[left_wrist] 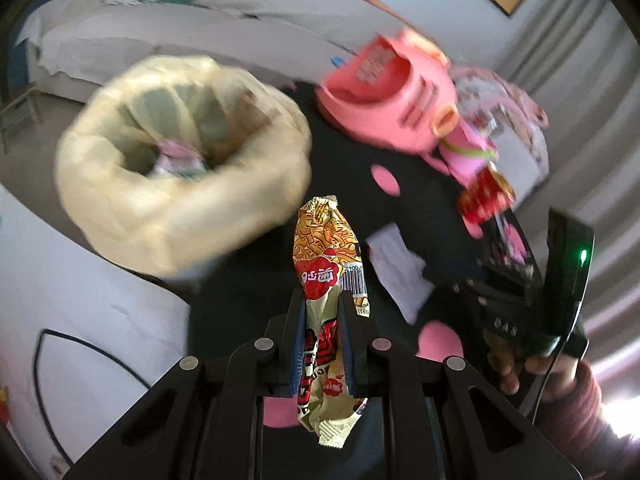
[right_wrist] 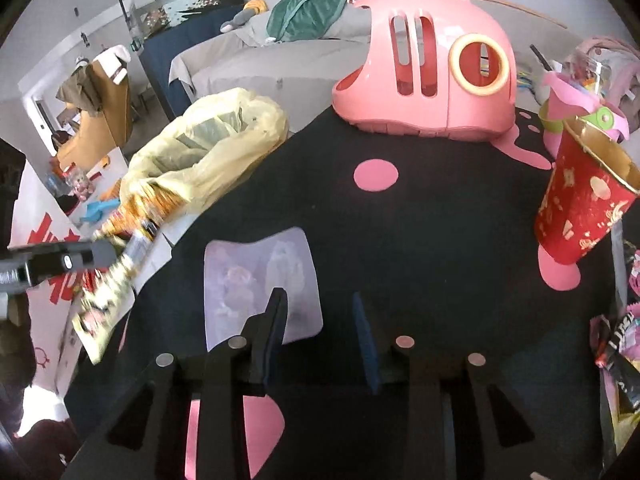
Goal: Collect trash
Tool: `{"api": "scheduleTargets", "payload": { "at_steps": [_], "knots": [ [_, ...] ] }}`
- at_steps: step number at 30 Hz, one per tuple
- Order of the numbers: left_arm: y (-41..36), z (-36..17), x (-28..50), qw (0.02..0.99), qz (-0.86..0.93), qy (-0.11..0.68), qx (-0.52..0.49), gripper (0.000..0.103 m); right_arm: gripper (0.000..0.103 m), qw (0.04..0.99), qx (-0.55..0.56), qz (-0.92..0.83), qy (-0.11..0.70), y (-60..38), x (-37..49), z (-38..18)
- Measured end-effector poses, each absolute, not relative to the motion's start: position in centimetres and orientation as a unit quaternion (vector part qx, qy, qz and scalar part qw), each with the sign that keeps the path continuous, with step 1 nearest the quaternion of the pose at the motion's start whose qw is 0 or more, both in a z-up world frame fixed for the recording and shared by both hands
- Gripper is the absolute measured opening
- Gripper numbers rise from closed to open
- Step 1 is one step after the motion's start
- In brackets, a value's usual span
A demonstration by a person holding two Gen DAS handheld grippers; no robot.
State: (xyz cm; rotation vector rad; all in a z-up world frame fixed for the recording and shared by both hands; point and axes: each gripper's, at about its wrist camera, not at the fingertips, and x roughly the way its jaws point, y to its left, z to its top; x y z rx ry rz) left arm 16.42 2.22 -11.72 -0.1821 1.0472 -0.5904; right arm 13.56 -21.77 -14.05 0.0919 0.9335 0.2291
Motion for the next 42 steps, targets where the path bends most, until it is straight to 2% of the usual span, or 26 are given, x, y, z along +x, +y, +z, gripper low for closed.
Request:
{"api": "scheduleTargets", "payload": {
  "at_steps": [9, 11, 12, 13, 17, 20, 21, 24, 28, 33, 38, 40, 41, 42],
  "knots": [
    [-1.1, -13.1, 15.9, 0.802, -0.297, 0.516, -0.052, 0.017, 0.034, 0.87, 0.106, 0.145, 0.459, -21.9, 13.6, -14.6],
    [-1.2, -13.2, 16.0, 0.801, -0.297, 0.517, -0.05, 0.017, 0.028, 0.86, 0.134, 0.169, 0.462, -21.8, 14.0, -14.8],
    [-1.2, -13.3, 16.0, 0.801, -0.297, 0.518, -0.051, 0.017, 0.019, 0.851, 0.156, 0.184, 0.466, -21.8, 14.4, -15.1],
    [-1.2, -13.3, 16.0, 0.8, -0.298, 0.518, -0.051, 0.017, 0.016, 0.847, 0.168, 0.192, 0.467, -21.7, 14.6, -15.4],
    [-1.1, -13.4, 16.3, 0.8, -0.298, 0.519, -0.049, 0.017, 0.017, 0.851, 0.17, 0.192, 0.459, -20.8, 15.8, -15.6],
    [-1.0, -13.4, 16.3, 0.799, -0.299, 0.519, -0.055, 0.017, 0.021, 0.853, 0.166, 0.195, 0.454, -20.3, 16.3, -14.9],
    [-0.9, -13.4, 16.3, 0.799, -0.299, 0.519, -0.056, 0.017, 0.025, 0.853, 0.162, 0.199, 0.454, -20.2, 16.3, -14.7],
    [-0.5, -13.2, 16.4, 0.8, -0.3, 0.516, -0.062, 0.017, 0.028, 0.868, 0.117, 0.18, 0.448, -19.4, 15.6, -13.8],
    [-0.1, -13.2, 16.6, 0.801, -0.297, 0.516, -0.067, 0.017, 0.039, 0.878, 0.051, 0.199, 0.432, -18.2, 13.9, -12.8],
    [0.4, -13.4, 16.8, 0.794, -0.3, 0.522, -0.083, 0.016, 0.039, 0.892, -0.06, 0.187, 0.407, -16.0, 10.0, -12.7],
    [0.7, -13.4, 17.2, 0.788, -0.302, 0.528, -0.097, 0.016, 0.039, 0.896, -0.123, 0.168, 0.393, -13.2, 9.0, -13.2],
    [0.9, -13.3, 17.2, 0.787, -0.302, 0.528, -0.099, 0.016, 0.036, 0.888, -0.156, 0.159, 0.402, -11.8, 9.6, -13.9],
    [1.0, -13.3, 17.2, 0.788, -0.302, 0.528, -0.1, 0.016, 0.031, 0.885, -0.172, 0.153, 0.405, -11.3, 10.0, -14.2],
    [1.2, -13.3, 17.2, 0.788, -0.301, 0.527, -0.102, 0.016, 0.018, 0.886, -0.18, 0.146, 0.402, -11.2, 10.4, -14.2]
  ]
}}
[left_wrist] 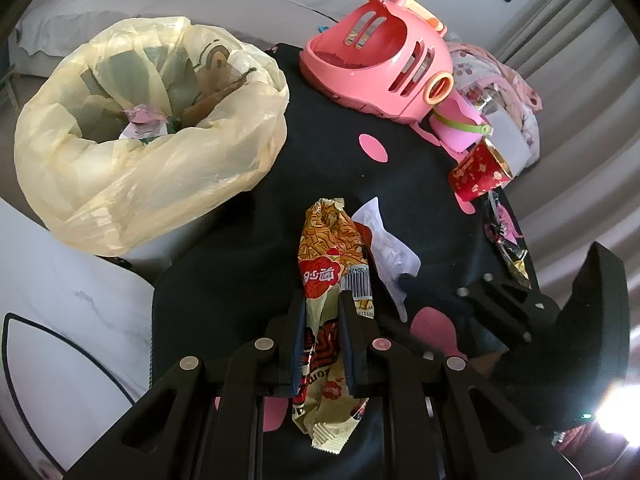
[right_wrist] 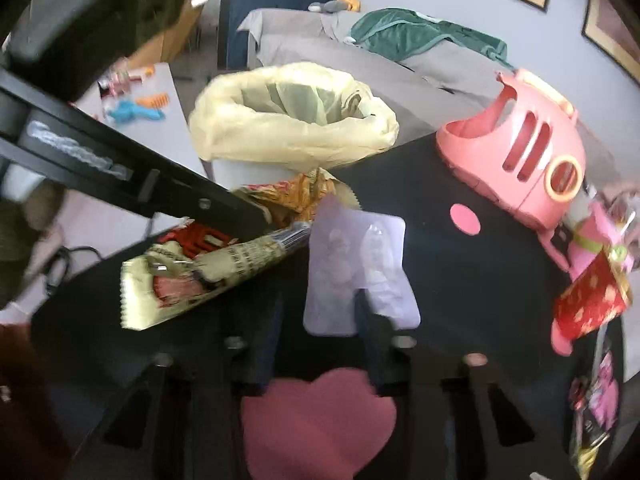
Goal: Collect trash
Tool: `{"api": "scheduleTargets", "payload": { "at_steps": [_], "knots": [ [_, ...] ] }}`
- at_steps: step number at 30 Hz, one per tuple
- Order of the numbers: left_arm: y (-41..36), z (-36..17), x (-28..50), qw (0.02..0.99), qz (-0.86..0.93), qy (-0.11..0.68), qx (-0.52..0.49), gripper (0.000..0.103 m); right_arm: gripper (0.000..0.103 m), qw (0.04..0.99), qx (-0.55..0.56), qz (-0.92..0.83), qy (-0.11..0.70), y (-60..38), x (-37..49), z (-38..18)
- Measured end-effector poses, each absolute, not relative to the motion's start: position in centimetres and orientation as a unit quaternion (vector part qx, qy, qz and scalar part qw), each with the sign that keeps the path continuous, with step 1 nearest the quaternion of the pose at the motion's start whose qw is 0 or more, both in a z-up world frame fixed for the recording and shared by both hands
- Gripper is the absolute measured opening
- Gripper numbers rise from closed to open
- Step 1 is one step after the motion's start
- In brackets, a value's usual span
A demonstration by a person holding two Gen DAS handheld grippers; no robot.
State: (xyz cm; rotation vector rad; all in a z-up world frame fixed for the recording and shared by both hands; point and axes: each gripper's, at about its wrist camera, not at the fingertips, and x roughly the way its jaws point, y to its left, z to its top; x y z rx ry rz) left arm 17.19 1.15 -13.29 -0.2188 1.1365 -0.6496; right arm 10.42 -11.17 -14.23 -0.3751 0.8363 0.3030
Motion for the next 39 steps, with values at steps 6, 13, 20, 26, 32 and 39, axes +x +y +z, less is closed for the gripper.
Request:
{"api": "scheduleTargets", "payload": {
  "at_steps": [6, 13, 20, 26, 32, 39],
  "knots": [
    [1.9, -12.7, 17.3, 0.793, -0.301, 0.519, -0.108, 0.016, 0.005, 0.915, -0.136, 0.094, 0.368, -14.9, 11.9, -11.3],
    [1.6, -12.3, 17.7, 0.793, -0.307, 0.514, -0.112, 0.017, 0.005, 0.917, -0.036, 0.093, 0.387, -20.7, 15.3, -9.7],
    [1.4, -12.3, 18.4, 0.795, -0.305, 0.513, -0.11, 0.017, 0.018, 0.901, -0.024, 0.089, 0.425, -21.5, 18.8, -12.7],
    [1.9, -10.6, 18.5, 0.812, -0.31, 0.483, -0.111, 0.017, 0.004, 0.899, -0.017, 0.096, 0.427, -21.5, 21.5, -12.9],
    [5.1, -6.5, 19.8, 0.858, -0.268, 0.423, -0.114, 0.017, 0.003, 0.907, -0.012, 0.139, 0.397, -18.9, 21.3, -9.3],
    [10.2, -4.1, 23.9, 0.899, -0.17, 0.389, -0.107, 0.016, 0.003, 0.907, -0.034, 0.204, 0.368, -12.5, 23.9, -4.7]
  ]
}}
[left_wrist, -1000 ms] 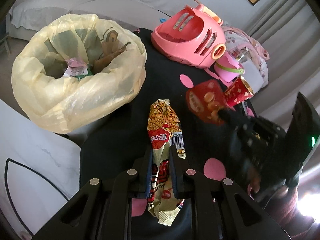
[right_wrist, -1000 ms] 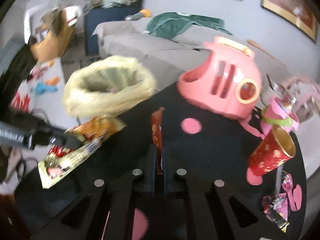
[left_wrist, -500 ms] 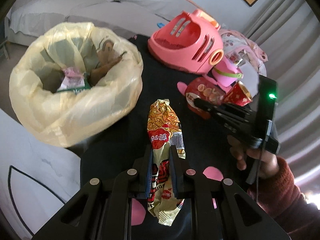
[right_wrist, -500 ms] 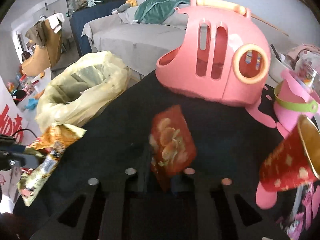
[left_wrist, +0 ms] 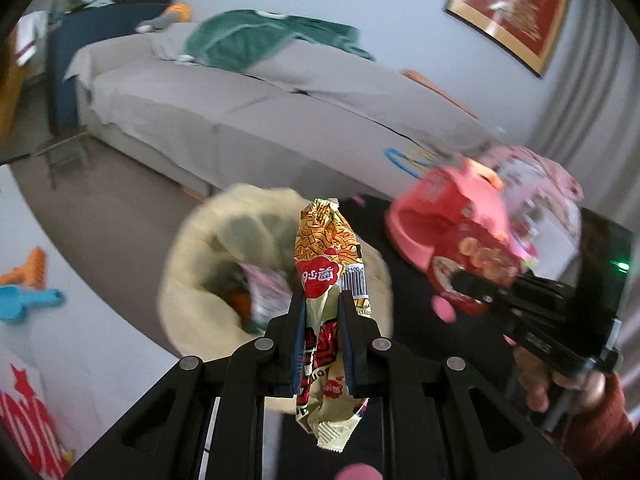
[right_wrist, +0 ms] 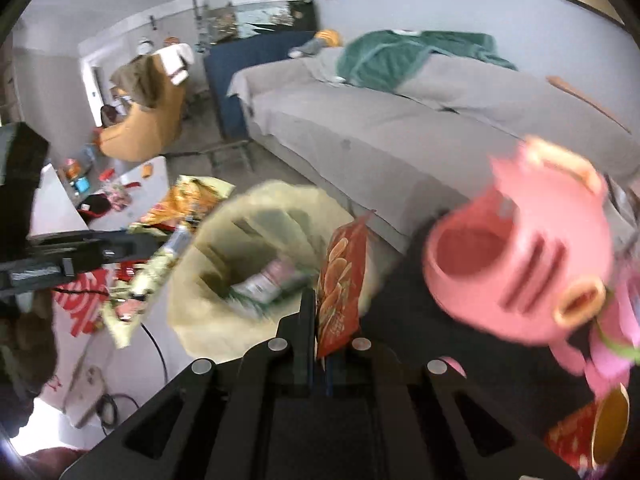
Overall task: Collect trash
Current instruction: 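Carry the wrapper, tray and chip bag into the yellow trash bag and open both grippers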
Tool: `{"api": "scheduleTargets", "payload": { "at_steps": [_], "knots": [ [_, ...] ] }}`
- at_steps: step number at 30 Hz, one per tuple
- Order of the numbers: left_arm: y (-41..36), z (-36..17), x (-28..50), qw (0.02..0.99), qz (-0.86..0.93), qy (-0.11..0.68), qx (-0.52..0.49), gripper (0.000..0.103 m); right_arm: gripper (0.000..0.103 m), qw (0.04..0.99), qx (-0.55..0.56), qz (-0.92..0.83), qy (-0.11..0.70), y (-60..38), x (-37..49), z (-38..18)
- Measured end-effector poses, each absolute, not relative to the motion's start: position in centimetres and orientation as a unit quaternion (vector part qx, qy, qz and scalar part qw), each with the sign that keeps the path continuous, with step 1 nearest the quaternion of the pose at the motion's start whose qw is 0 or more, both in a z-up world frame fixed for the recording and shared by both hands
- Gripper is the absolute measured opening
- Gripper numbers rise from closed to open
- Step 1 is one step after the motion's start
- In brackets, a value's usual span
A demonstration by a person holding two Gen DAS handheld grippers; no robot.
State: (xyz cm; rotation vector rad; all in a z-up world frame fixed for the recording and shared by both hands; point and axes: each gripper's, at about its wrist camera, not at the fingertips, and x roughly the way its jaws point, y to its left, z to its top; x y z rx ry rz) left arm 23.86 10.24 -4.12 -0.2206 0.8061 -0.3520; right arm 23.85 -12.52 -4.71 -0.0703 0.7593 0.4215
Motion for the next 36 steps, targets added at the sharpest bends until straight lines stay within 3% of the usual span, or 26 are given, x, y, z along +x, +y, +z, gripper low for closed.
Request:
{"api": "scheduleTargets", "payload": {
  "at_steps": [13, 14, 17, 18, 26, 27, 30, 36],
  "knots": [
    [12.8, -9.6, 31.9, 0.888, -0.15, 0.408, -0.149, 0.019, 0.003, 0.881, -0.068, 0.232, 0.407, -5.6, 30.8, -7.2],
    [13.0, -10.1, 32.5, 0.885, -0.157, 0.407, -0.161, 0.022, 0.003, 0.88, -0.065, 0.229, 0.411, -5.6, 31.3, -7.6],
    [13.7, -11.2, 33.7, 0.879, -0.159, 0.411, -0.184, 0.049, 0.004, 0.876, -0.063, 0.224, 0.423, -5.9, 32.1, -8.5],
    [14.0, -11.5, 34.0, 0.876, -0.16, 0.411, -0.192, 0.052, 0.004, 0.874, -0.063, 0.225, 0.427, -5.8, 32.3, -8.9],
    [17.4, -11.6, 33.6, 0.881, -0.128, 0.389, -0.237, 0.053, 0.005, 0.856, -0.046, 0.258, 0.446, -3.7, 34.3, -11.0],
    [17.9, -11.6, 33.5, 0.882, -0.118, 0.388, -0.24, 0.053, 0.008, 0.853, -0.044, 0.262, 0.448, -3.4, 34.5, -11.1],
    [18.4, -11.4, 33.2, 0.885, -0.108, 0.385, -0.236, 0.053, 0.044, 0.855, -0.052, 0.267, 0.442, -2.8, 34.3, -11.0],
    [17.3, -10.3, 32.0, 0.898, -0.095, 0.376, -0.209, 0.053, 0.046, 0.866, -0.074, 0.253, 0.425, -3.8, 32.5, -9.8]
  ]
}}
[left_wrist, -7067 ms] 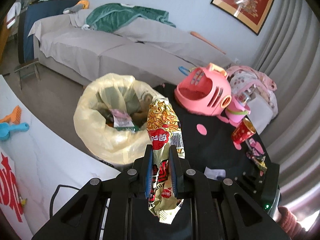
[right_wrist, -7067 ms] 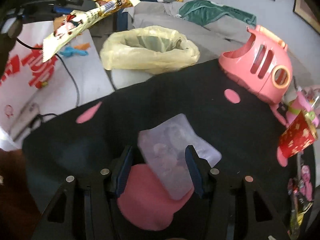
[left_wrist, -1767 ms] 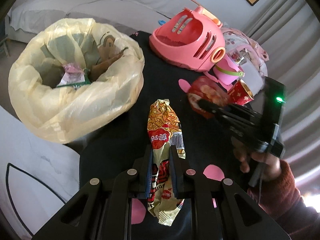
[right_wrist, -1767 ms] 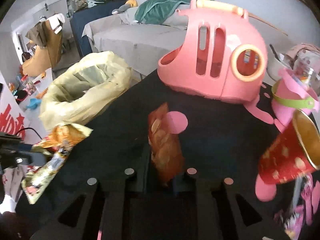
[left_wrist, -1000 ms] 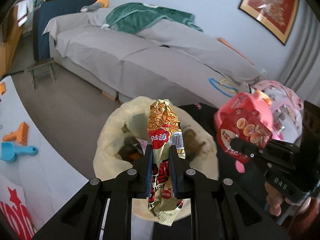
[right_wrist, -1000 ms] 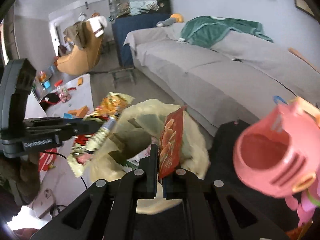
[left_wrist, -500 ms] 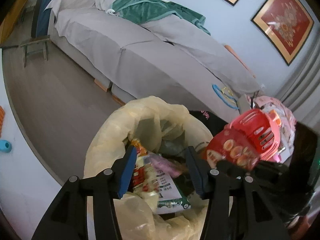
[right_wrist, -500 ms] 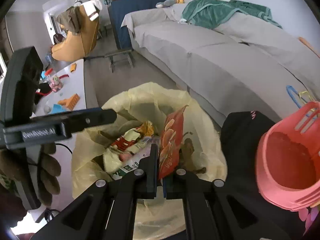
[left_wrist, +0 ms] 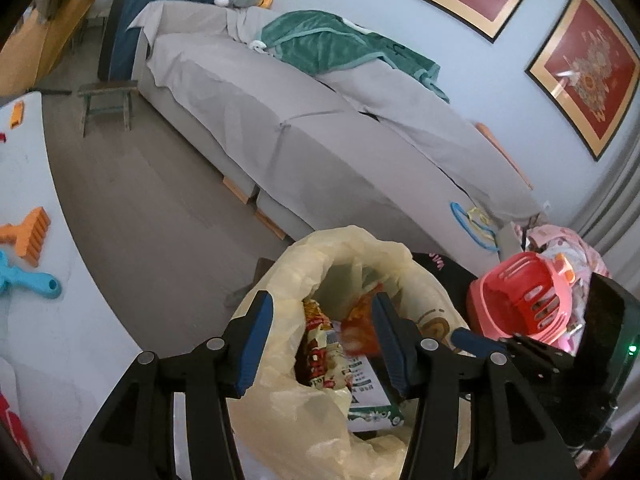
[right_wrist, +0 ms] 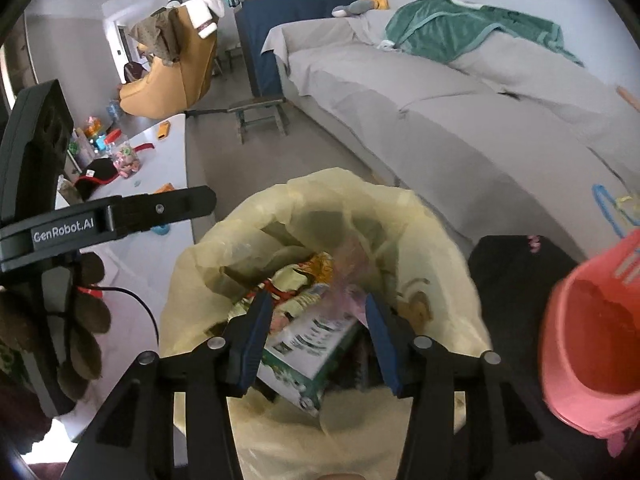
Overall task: Collect trash
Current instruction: 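Carry the wrapper, tray and chip bag into the yellow trash bag and open both grippers, then return to the table and grasp the yellow snack bag with the right gripper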
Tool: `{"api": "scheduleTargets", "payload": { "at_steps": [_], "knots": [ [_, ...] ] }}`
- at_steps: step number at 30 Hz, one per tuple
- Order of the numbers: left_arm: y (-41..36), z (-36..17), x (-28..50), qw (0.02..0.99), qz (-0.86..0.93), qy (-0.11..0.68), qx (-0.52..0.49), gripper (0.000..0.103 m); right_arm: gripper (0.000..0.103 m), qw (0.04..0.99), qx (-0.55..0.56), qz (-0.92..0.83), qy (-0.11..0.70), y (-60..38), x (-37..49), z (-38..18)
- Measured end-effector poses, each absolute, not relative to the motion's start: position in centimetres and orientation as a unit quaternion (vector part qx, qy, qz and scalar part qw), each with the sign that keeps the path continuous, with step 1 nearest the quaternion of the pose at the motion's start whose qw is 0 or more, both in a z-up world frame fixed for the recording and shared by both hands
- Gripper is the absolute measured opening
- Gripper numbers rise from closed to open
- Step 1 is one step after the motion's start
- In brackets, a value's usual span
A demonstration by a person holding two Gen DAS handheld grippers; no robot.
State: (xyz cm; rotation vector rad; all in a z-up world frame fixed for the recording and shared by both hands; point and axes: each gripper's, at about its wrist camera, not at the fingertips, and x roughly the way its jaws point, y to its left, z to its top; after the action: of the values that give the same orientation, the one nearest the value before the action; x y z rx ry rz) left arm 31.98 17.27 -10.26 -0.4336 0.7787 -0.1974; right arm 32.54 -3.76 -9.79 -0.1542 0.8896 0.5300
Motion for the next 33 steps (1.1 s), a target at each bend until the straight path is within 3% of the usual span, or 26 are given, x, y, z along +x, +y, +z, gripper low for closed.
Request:
{"api": "scheduleTargets", "payload": {
  "at_steps": [17, 33],
  "knots": [
    [2.4, -6.5, 24.3, 0.907, -0.197, 0.355, -0.111, 0.053, 0.046, 0.923, -0.019, 0.096, 0.372, -18.5, 19.2, -6.8],
    [-14.6, -8.9, 18.1, 0.833, -0.364, 0.415, -0.03, 0.053, 0.046, 0.93, 0.023, -0.065, 0.361, -35.7, 5.3, -8.5]
  ]
}}
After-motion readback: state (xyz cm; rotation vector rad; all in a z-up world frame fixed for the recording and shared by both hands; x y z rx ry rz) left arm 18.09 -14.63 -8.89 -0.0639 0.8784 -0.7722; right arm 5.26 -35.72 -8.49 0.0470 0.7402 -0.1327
